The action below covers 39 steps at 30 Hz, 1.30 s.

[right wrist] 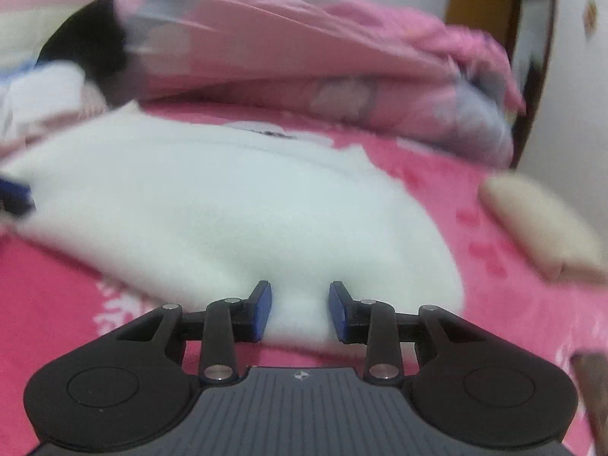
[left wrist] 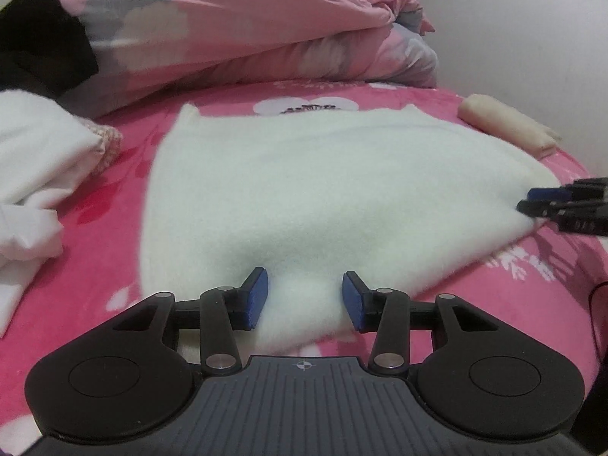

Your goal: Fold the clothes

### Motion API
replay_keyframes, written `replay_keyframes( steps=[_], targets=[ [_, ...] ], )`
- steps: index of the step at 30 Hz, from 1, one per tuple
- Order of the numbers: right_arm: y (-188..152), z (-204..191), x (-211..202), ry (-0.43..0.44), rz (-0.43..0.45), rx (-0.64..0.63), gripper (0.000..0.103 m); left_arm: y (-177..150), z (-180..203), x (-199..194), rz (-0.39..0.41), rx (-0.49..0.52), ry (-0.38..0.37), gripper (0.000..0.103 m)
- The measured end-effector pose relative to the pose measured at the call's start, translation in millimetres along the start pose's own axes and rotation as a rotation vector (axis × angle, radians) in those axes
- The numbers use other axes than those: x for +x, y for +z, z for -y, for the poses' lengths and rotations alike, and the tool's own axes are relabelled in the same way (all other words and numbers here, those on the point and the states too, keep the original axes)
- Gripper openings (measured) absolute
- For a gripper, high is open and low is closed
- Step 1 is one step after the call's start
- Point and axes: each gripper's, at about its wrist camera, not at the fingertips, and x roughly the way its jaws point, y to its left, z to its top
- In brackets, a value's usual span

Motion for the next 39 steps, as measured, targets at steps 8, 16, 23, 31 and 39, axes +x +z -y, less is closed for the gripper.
replay_keyframes(
  steps=[8, 16, 23, 31, 39],
  targets=[
    [3.2, 24.2, 2.1, -0.102, -0.04, 0.046, 0.034, 1.2, 2.9, 0.0, 0.001, -0.003, -0.005, 0.045],
    [-0.4, 27.0, -25.2, -0.143, -0.032, 0.077, 0.033, 2.3, 0.2, 0.6, 0.002, -0.021, -0.02, 0.048],
    [-11.7, 47.0, 3.6, -0.109, -0.033, 0.121, 0.031, 2.2, -6.3, 0.0, 0.011, -0.046, -0.047, 0.049],
    [32.6, 52.7, -27.0, -0.083, 0.096, 0.15, 0.024, 2.7, -13.0, -0.6, 0.015, -0.095, -0.089, 0.051],
    [17.6, 69.6, 34.7, 0.021, -0.009, 0.185, 0.023, 3.3, -17.3, -1.1, 0.008, -0.087, -0.107, 0.051]
  ],
)
